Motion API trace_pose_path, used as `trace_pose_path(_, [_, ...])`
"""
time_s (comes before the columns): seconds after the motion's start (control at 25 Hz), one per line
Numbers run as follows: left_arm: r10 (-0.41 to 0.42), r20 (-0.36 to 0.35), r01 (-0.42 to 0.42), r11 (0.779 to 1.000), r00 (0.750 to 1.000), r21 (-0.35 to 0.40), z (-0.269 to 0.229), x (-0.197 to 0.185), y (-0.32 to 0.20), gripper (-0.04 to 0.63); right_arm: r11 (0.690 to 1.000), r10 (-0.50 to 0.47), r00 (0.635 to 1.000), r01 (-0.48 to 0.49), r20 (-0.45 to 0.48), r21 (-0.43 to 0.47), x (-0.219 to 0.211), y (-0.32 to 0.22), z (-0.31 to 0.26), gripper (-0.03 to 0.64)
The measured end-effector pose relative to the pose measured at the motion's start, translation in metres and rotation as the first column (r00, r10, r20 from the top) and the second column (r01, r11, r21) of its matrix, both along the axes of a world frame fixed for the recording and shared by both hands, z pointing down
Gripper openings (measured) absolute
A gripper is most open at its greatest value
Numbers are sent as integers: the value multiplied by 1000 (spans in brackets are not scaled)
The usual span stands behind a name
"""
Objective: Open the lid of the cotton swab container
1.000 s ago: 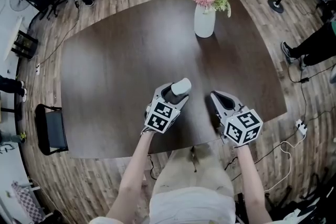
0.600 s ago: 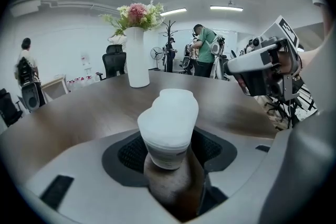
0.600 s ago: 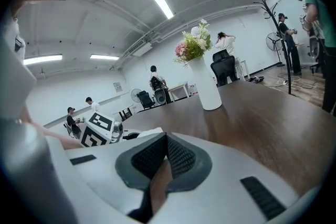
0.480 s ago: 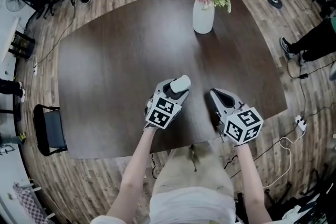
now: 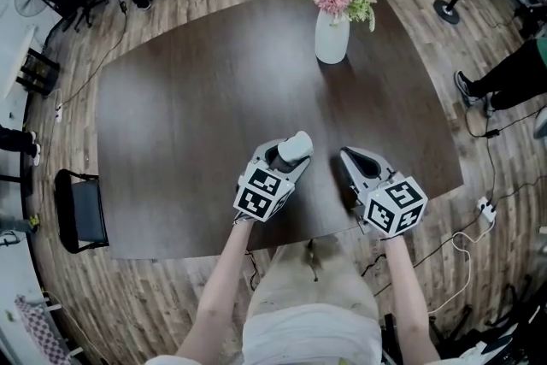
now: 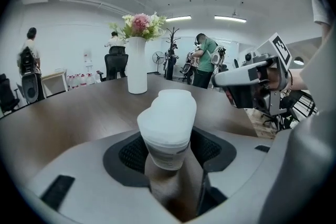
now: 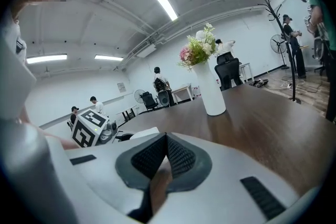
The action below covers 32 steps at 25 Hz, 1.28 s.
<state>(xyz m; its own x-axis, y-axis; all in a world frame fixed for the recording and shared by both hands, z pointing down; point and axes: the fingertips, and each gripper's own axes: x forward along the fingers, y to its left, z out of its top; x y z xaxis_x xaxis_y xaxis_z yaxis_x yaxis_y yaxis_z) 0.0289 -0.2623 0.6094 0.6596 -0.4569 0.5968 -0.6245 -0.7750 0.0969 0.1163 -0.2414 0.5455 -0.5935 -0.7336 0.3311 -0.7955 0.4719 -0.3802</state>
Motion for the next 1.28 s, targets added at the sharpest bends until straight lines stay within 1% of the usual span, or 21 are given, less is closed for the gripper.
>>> trace_pose_path(0.16, [30, -9, -30, 1000, 1000, 10, -23, 6, 11, 259, 998, -47, 998, 46, 34, 48, -3, 0, -18, 21])
trace_pose_path(0.32, [60, -25, -60, 998, 998, 7, -47, 11, 24, 259, 988, -109, 992, 102, 60, 113, -10, 3, -39, 21])
trace_pose_path(0.44, [85, -33, -85, 996, 996, 5, -65, 14, 33, 259, 975, -152, 987, 140, 60, 170, -13, 4, -59, 21])
trace_pose_path(0.52, [98, -39, -98, 995, 994, 9, -77, 14, 38, 259, 965, -181, 981, 162, 76, 205, -14, 5, -72, 21])
trace_pose_path(0.6, [111, -43, -111, 994, 993, 13, -86, 14, 43, 258, 949, -236, 967, 208, 95, 237, -18, 8, -85, 21])
trace_pose_path(0.76, [161, -28, -161, 987, 987, 16, -102, 14, 58, 258, 903, -355, 932, 320, 79, 288, -29, 19, -107, 23])
trace_pose_path(0.88, [196, -15, -195, 981, 981, 15, -110, 12, 66, 258, 858, -452, 889, 412, 70, 307, -40, 27, -121, 29])
trace_pose_path(0.96, [214, -8, -214, 977, 977, 18, -116, 11, 70, 256, 826, -510, 858, 472, 55, 308, -46, 31, -127, 82])
trace_pose_path(1.04, [230, 0, -230, 973, 973, 22, -121, 10, 73, 256, 795, -557, 830, 522, 32, 308, -53, 35, -132, 94])
trace_pose_path(1.12, [242, 2, -242, 970, 970, 28, -126, 8, 75, 256, 766, -599, 800, 566, 23, 305, -60, 39, -136, 120])
trace_pose_path(1.2, [251, -3, -251, 967, 968, 35, -131, 7, 77, 256, 738, -640, 768, 606, 20, 297, -67, 44, -139, 169])
trace_pose_path(1.28, [258, -7, -257, 965, 966, 43, -136, 7, 78, 256, 713, -668, 744, 637, 7, 293, -73, 47, -141, 206])
